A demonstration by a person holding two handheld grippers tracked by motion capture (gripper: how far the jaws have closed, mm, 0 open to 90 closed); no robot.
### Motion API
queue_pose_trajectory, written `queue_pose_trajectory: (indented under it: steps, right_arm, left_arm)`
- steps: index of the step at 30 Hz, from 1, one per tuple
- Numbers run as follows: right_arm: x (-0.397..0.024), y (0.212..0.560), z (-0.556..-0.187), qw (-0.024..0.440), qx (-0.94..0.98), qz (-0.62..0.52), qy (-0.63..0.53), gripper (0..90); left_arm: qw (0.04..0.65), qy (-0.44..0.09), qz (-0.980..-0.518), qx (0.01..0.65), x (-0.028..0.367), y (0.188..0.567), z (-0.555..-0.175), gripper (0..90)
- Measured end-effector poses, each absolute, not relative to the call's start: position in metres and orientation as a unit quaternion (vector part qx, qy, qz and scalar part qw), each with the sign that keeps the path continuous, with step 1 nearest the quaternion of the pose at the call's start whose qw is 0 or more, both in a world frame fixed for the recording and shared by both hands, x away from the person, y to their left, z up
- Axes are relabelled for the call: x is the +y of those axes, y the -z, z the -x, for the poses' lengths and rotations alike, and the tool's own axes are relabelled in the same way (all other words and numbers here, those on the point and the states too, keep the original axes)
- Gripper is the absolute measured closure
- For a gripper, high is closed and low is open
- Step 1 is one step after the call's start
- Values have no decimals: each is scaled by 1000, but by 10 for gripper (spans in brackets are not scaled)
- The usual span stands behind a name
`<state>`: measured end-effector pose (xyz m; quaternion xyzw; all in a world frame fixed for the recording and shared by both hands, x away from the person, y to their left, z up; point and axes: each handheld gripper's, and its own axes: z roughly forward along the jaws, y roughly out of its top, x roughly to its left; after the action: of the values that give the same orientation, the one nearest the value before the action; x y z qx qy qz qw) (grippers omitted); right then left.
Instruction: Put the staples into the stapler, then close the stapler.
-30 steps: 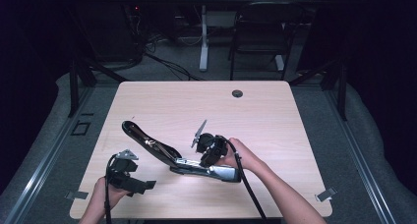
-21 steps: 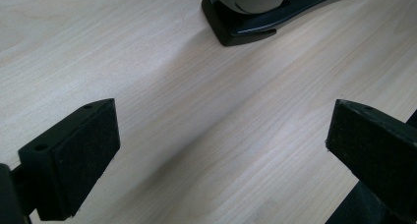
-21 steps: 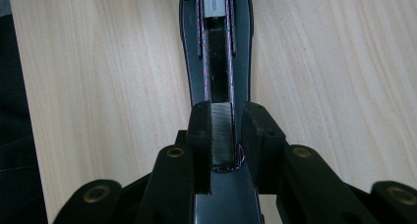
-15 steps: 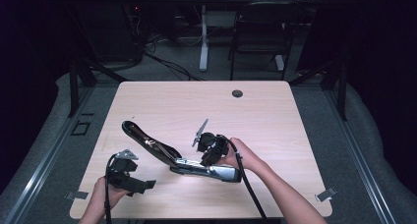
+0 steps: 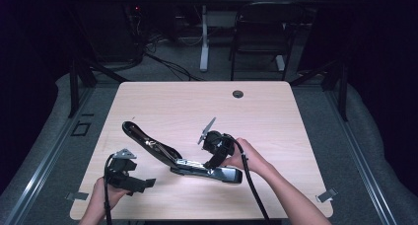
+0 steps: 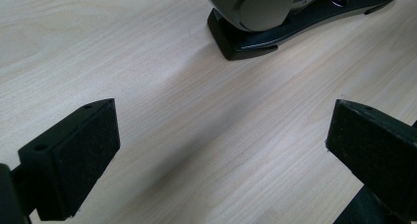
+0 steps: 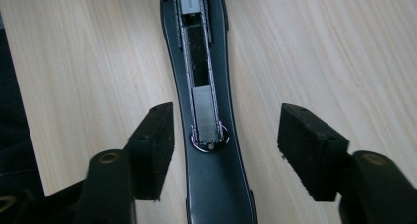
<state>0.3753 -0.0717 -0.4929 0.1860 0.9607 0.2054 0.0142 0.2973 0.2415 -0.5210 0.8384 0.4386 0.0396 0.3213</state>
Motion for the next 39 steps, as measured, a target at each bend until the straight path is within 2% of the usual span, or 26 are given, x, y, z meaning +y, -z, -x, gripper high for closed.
queue_pose_trajectory:
  steps: [4, 10, 21, 22, 26, 27, 28, 29, 33, 36, 37, 39]
  right_arm:
    - [-83, 492, -372, 8, 957, -196, -213, 218]
    - [-101, 488, -369, 14, 951, -215, -223, 148]
    - [-123, 488, -357, 30, 938, -243, -246, 141]
    - [-121, 499, -354, 52, 914, -255, -311, 145]
    - [-130, 497, -351, 49, 915, -254, -309, 143]
    - [-134, 487, -351, 42, 935, -250, -247, 143]
    - [-135, 495, -350, 53, 915, -258, -306, 142]
    - [-139, 486, -351, 48, 932, -256, -252, 142]
    - [-143, 485, -354, 51, 931, -262, -250, 140]
    - [-140, 494, -354, 81, 913, -277, -290, 141]
    - [-142, 488, -356, 57, 929, -267, -250, 143]
    - [-141, 488, -356, 57, 930, -265, -248, 145]
  left_arm:
    - [323, -40, -837, 440, 241, 521, -298, 0]
    - [320, -33, -837, 443, 242, 522, -299, 0]
    - [323, -37, -834, 446, 244, 521, -298, 0]
    - [321, -38, -835, 446, 244, 521, -298, 0]
    - [320, -35, -833, 450, 246, 522, -298, 0]
    - [321, -37, -832, 451, 246, 522, -298, 0]
    - [322, -37, -830, 453, 246, 521, -298, 0]
    - [323, -36, -829, 454, 246, 521, -299, 0]
    - [323, -37, -825, 463, 248, 522, -300, 0]
    - [318, -40, -819, 476, 252, 524, -302, 0]
    - [319, -40, -816, 480, 254, 524, -302, 0]
    - [321, -49, -809, 490, 258, 523, -303, 0]
